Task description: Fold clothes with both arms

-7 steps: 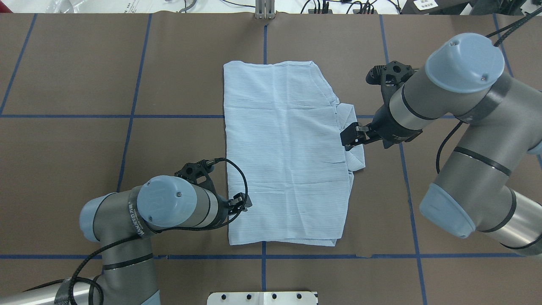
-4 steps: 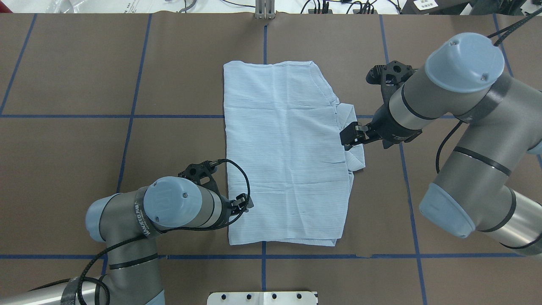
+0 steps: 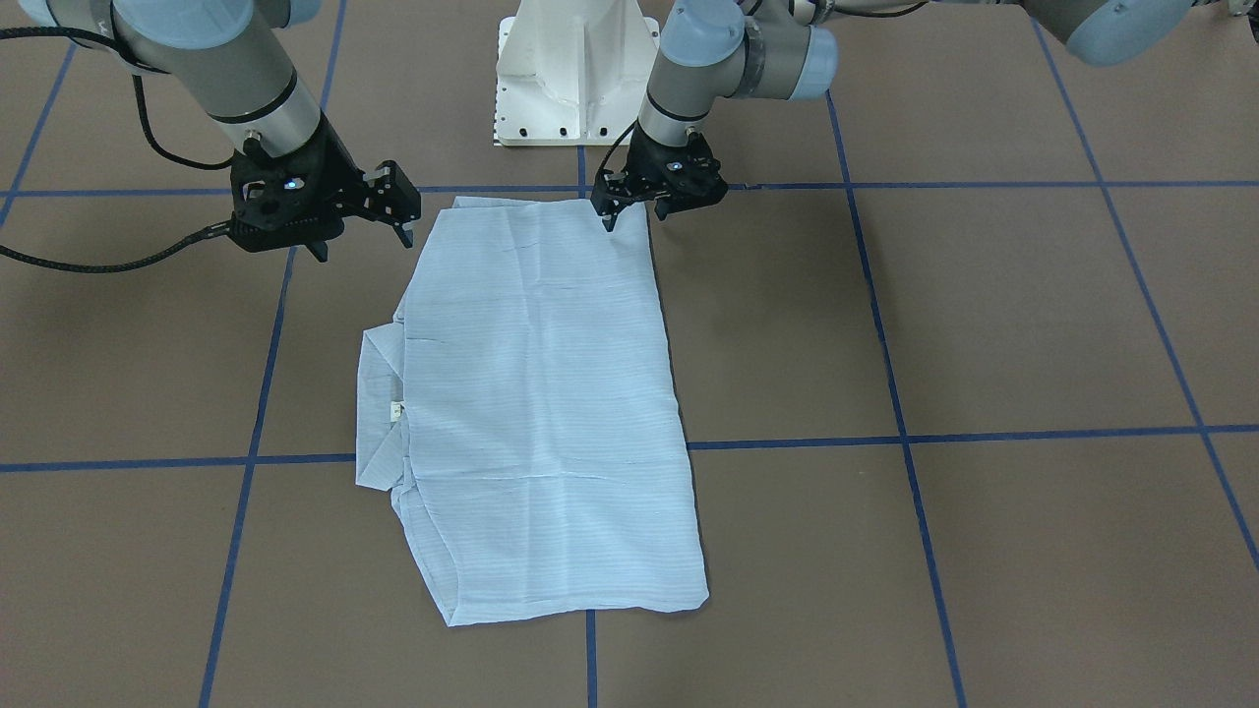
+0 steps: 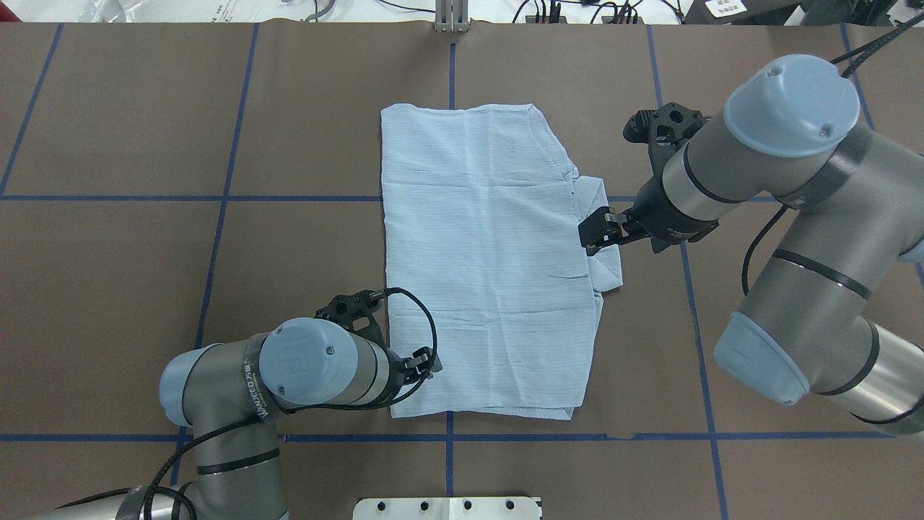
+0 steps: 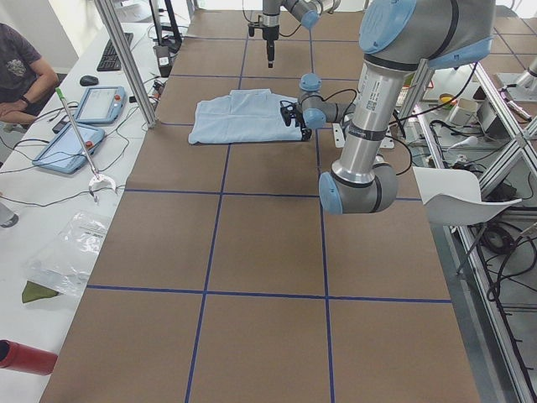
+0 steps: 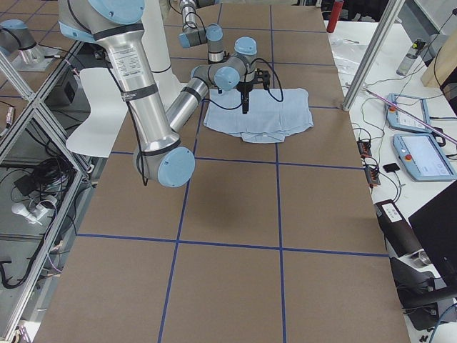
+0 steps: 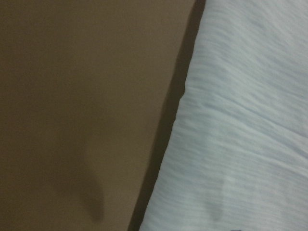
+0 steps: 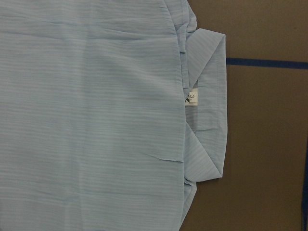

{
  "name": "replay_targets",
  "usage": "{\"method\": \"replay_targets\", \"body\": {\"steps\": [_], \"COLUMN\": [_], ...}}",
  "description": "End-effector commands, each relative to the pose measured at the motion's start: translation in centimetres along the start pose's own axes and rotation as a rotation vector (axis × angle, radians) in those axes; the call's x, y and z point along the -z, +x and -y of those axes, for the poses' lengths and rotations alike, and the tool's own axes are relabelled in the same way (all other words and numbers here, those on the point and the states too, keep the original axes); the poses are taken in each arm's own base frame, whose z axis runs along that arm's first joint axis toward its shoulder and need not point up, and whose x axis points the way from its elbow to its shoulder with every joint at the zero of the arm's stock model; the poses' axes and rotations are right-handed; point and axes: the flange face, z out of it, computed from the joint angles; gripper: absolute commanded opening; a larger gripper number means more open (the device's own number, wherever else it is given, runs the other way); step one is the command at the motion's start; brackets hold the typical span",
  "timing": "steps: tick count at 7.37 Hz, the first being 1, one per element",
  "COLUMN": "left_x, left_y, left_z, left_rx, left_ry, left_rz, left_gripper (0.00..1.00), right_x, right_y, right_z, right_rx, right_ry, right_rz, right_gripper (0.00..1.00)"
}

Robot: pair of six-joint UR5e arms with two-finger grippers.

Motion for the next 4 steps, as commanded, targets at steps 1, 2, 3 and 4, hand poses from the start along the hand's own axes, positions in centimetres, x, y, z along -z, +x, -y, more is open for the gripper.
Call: {"method": "replay_targets", "body": {"steps": [1,2,3,4], "left_x": [-0.20,-0.76,-0.98,-0.94], "left_y": [0.07,-0.29,-0.37,-0.29], "left_z": [-0.87,-1.62,-1.57,-1.60], "left_rx": [-0.006,-0.013,-0.012,-0.012], "left_ry": [-0.011,-0.021,-0.020,-0.020], "left_rz": [0.003,0.014,0.019,0.017], "left_gripper": [0.87,0.87,0.87,0.85], "right_x": [0.05,0.12,0.10,0.05], "right_y": [-0.06,0.03,-0.02,0.04], "right_z": [0.01,0.02,0.07,0.04], "right_rx": [0.000,-0.001,-0.001,-0.002], "right_ry": [0.001,0.002,0.002,0.000], "right_rz": [0.001,0.001,0.001,0.001], "right_gripper": [1.00,1.00,1.00,1.00]}}
